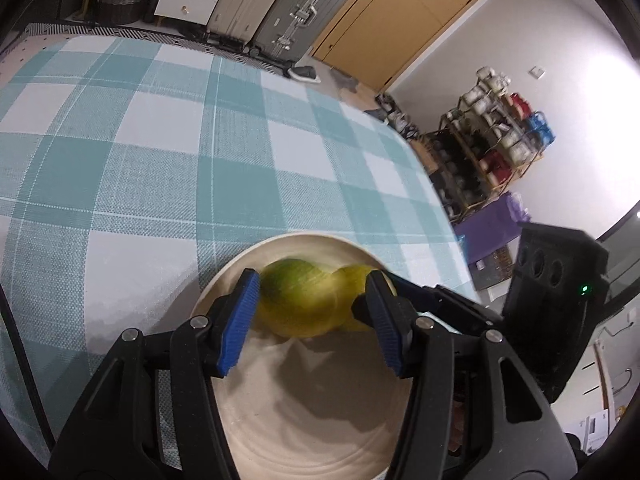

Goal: Organize fruits
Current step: 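Lower the citrus onto the plate and open both tools, then withdraw both open tools from the plate back toward the fruit pile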

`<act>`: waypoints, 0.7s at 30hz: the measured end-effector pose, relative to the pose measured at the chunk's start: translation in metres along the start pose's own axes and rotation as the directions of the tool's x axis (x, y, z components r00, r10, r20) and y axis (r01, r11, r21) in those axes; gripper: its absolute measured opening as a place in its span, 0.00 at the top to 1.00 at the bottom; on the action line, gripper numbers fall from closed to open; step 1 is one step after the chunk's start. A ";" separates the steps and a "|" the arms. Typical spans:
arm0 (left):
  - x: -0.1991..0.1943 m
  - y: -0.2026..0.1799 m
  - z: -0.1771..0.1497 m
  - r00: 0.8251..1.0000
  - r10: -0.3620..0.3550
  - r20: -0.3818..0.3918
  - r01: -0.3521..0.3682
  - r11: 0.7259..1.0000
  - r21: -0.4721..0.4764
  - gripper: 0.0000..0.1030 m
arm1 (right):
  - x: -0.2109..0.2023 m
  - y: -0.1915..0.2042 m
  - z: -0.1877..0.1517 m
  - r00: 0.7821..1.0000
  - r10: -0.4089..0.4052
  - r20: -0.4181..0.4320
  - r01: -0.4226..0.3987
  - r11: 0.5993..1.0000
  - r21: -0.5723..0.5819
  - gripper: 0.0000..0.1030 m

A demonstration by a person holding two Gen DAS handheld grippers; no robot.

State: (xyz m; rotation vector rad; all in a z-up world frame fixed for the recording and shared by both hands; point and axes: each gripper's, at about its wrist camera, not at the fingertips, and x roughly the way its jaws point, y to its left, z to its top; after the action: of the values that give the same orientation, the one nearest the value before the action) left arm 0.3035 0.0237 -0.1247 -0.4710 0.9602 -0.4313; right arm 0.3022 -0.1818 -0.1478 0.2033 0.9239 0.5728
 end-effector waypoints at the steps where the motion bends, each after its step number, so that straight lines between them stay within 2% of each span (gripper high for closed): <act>1: -0.003 -0.002 0.000 1.000 0.002 0.004 -0.002 1.000 0.005 0.50 | 0.000 0.000 0.000 1.000 -0.007 0.003 0.007 1.000 0.000 0.51; 3: -0.008 -0.006 0.000 1.000 0.014 0.011 -0.014 1.000 0.019 0.49 | -0.005 0.001 0.001 1.000 0.008 0.017 -0.008 1.000 0.002 0.46; 5: -0.013 -0.008 0.000 1.000 0.019 0.018 -0.019 1.000 0.021 0.49 | -0.012 0.004 0.001 0.999 0.003 0.040 -0.003 1.000 -0.010 0.36; 8: -0.025 -0.013 -0.005 0.999 0.038 0.036 -0.040 0.999 0.032 0.47 | -0.021 0.007 0.002 0.998 -0.005 0.062 0.006 1.000 -0.018 0.34; 13: -0.046 -0.026 -0.019 0.994 0.085 0.063 -0.090 0.993 0.076 0.35 | -0.043 0.014 -0.003 0.993 -0.023 0.114 0.027 0.999 -0.036 0.26; 16: -0.059 -0.037 -0.028 0.987 0.128 0.094 -0.138 0.985 0.108 0.32 | -0.056 0.017 -0.009 0.991 -0.035 0.131 0.039 0.999 -0.031 0.23; 21: -0.082 -0.054 -0.045 0.978 0.158 0.135 -0.177 0.974 0.143 0.24 | -0.080 0.025 -0.020 0.982 -0.076 0.174 0.082 0.996 -0.027 0.19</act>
State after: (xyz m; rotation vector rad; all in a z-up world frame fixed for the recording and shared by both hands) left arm 0.2164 0.0158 -0.0612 -0.2699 0.8329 -0.3168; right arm 0.2395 -0.2064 -0.0941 0.1816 0.7500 0.4895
